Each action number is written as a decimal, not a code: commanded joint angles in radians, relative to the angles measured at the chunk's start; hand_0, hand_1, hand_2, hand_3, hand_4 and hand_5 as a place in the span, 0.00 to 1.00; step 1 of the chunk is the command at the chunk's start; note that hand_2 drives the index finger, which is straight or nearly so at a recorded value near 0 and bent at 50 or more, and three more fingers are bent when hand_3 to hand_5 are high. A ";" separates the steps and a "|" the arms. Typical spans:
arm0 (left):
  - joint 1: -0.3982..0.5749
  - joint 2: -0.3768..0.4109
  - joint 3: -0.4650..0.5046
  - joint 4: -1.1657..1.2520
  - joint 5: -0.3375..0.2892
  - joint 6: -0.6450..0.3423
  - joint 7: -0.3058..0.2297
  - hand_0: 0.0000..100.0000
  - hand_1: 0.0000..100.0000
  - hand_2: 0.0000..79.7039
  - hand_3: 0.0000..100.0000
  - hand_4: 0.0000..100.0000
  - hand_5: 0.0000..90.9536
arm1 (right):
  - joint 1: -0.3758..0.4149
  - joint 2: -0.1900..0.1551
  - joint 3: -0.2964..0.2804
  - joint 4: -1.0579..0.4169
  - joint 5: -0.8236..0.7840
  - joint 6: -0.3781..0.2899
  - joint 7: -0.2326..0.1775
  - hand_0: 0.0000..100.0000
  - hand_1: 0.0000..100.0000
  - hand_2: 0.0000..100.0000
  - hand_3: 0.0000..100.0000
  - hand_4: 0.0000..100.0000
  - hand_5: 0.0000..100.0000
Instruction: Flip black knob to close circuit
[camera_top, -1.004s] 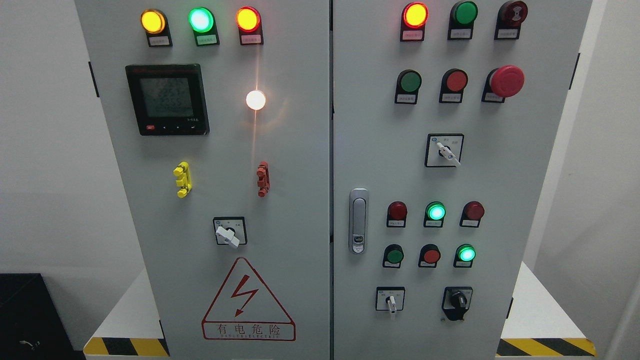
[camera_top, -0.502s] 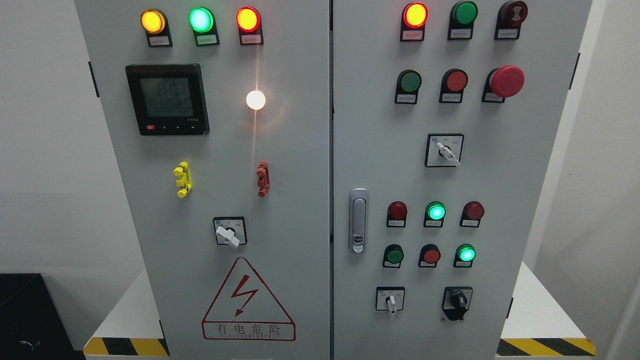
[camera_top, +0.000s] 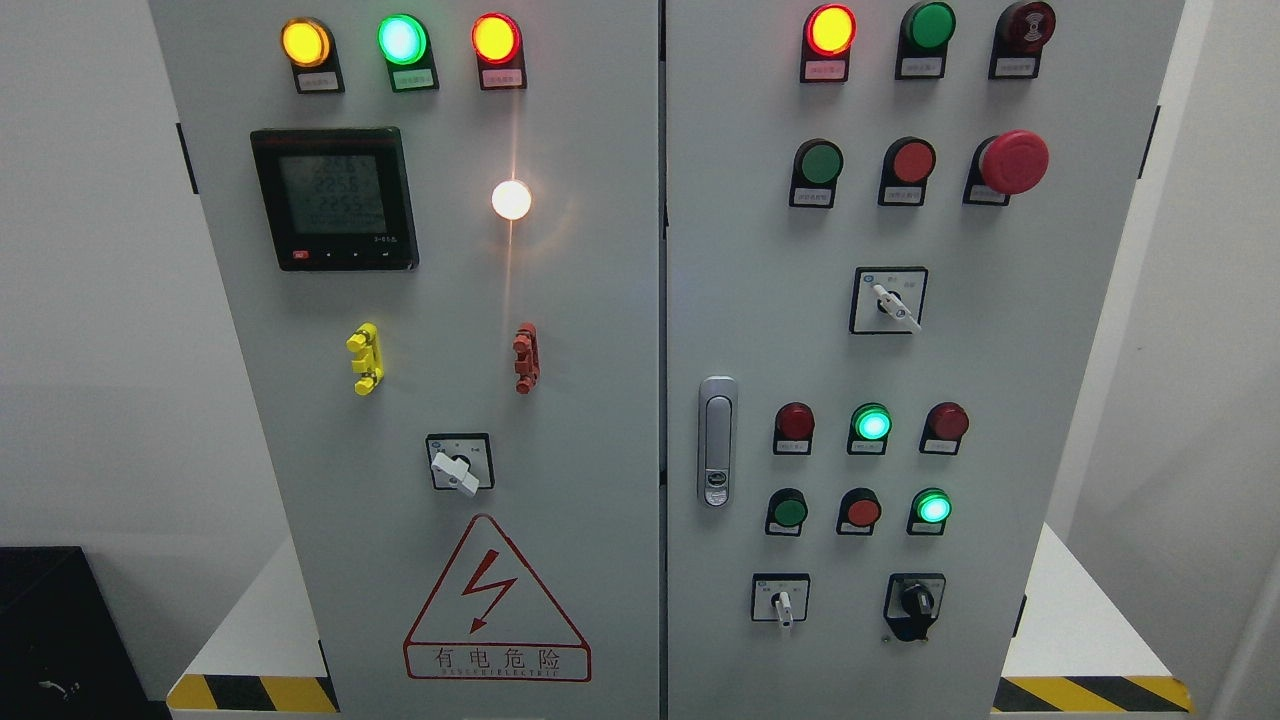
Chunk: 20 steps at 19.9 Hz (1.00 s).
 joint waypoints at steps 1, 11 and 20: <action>0.021 0.000 0.000 -0.023 0.000 -0.001 0.000 0.12 0.56 0.00 0.00 0.00 0.00 | -0.016 0.004 -0.034 -0.280 0.185 0.005 0.030 0.00 0.00 0.91 1.00 0.92 0.98; 0.021 0.000 0.000 -0.023 0.000 -0.001 0.000 0.12 0.56 0.00 0.00 0.00 0.00 | -0.042 -0.004 -0.029 -0.445 0.399 0.069 0.140 0.00 0.00 0.92 1.00 0.93 0.98; 0.021 0.000 0.000 -0.023 0.000 -0.001 0.000 0.12 0.56 0.00 0.00 0.00 0.00 | -0.116 -0.010 -0.015 -0.481 0.482 0.139 0.201 0.00 0.00 0.92 1.00 0.94 1.00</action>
